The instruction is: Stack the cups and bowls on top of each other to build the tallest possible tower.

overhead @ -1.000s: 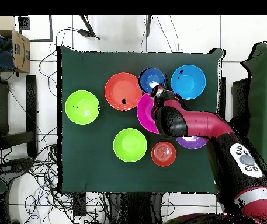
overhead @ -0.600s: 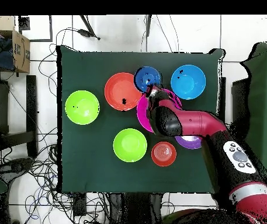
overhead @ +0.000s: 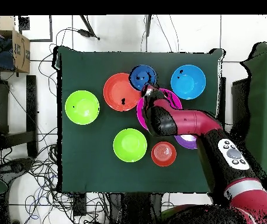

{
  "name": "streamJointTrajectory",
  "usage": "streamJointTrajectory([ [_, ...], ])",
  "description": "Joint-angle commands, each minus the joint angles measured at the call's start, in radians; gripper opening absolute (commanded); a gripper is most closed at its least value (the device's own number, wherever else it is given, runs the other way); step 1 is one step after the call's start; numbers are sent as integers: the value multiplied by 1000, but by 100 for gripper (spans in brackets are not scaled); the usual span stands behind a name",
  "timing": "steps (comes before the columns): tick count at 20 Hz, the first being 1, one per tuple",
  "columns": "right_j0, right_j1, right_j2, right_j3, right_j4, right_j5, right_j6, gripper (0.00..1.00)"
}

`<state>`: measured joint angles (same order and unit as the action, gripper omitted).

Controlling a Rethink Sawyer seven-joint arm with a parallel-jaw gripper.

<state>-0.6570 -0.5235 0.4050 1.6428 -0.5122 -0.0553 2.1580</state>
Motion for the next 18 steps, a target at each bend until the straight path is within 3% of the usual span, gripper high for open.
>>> streamJointTrajectory([
  [1,53,34,-15,-21,-54,19,15,0],
  [18,90,24,-85,-37,-57,54,0,0],
])
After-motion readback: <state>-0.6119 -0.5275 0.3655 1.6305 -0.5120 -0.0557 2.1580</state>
